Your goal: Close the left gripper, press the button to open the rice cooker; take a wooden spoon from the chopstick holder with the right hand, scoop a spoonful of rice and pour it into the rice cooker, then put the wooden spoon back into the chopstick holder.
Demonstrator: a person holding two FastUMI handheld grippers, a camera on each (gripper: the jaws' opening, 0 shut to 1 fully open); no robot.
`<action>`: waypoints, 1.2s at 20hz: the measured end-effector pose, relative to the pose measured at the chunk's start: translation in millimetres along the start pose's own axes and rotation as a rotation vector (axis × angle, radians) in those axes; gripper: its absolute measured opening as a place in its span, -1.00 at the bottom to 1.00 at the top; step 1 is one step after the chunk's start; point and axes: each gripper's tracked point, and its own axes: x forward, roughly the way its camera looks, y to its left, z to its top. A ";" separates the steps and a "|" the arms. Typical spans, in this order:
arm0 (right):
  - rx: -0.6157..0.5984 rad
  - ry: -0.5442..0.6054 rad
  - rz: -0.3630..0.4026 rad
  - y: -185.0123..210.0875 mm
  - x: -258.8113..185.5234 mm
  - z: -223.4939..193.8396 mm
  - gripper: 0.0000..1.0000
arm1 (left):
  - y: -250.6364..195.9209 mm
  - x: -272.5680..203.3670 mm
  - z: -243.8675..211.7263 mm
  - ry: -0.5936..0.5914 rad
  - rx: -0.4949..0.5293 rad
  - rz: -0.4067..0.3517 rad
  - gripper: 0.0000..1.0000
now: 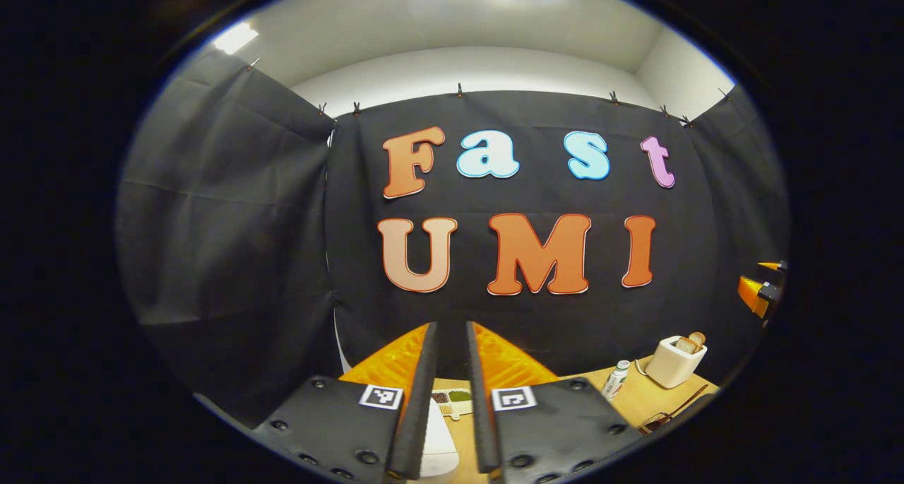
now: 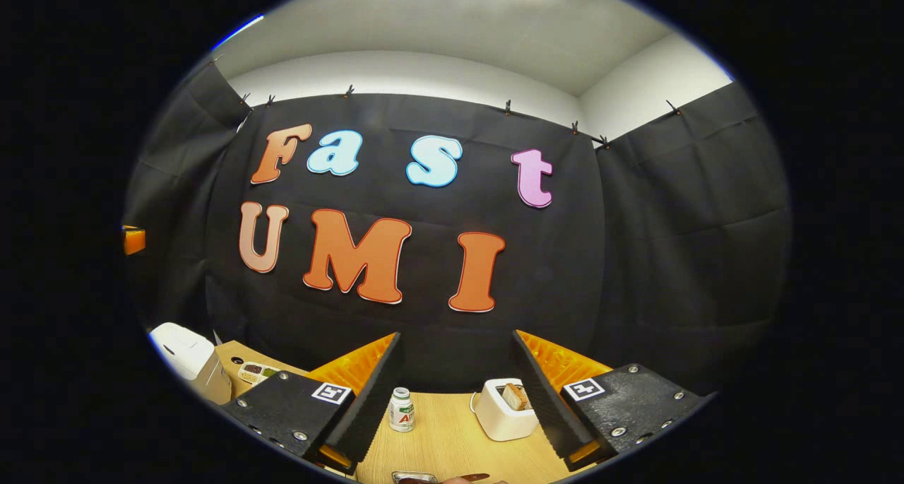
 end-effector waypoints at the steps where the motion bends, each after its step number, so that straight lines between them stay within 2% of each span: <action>1: -0.003 0.003 0.001 -0.6 -0.4 -2.1 0.87 | 13.2 3.1 -3.6 0.009 0.011 0.046 -0.85; 6: -0.015 0.019 -0.004 -4.6 -0.2 -9.0 0.87 | 28.1 12.2 -22.9 0.088 -0.054 0.068 -0.87; 9: -0.012 0.032 -0.011 -7.4 -0.4 -13.9 0.87 | 42.2 21.8 -41.6 0.177 -0.100 0.086 -0.87; 13: -0.011 0.050 -0.025 -12.3 -3.6 -19.8 0.87 | 59.1 34.2 -87.6 0.373 -0.173 0.082 -0.88; 15: -0.013 0.058 -0.035 -14.9 -6.1 -23.5 0.87 | 67.8 35.8 -116.2 0.491 -0.164 0.092 -0.89; 18: -0.017 0.077 -0.054 -18.8 -10.7 -30.6 0.87 | 78.7 39.8 -155.2 0.645 -0.210 0.106 -0.89; 19: -0.019 0.084 -0.061 -20.8 -12.8 -34.0 0.87 | 80.1 37.9 -168.0 0.703 -0.230 0.109 -0.96; 20: -0.020 0.093 -0.069 -23.3 -15.1 -37.0 0.88 | 81.1 36.3 -180.8 0.755 -0.251 0.110 -0.96; 22: -0.022 0.108 -0.085 -26.8 -18.4 -41.9 0.87 | 84.3 33.4 -204.4 0.841 -0.281 0.107 -0.81; 24: -0.019 0.121 -0.106 -31.0 -21.5 -47.3 0.87 | 85.6 32.1 -225.3 0.922 -0.308 0.111 -0.88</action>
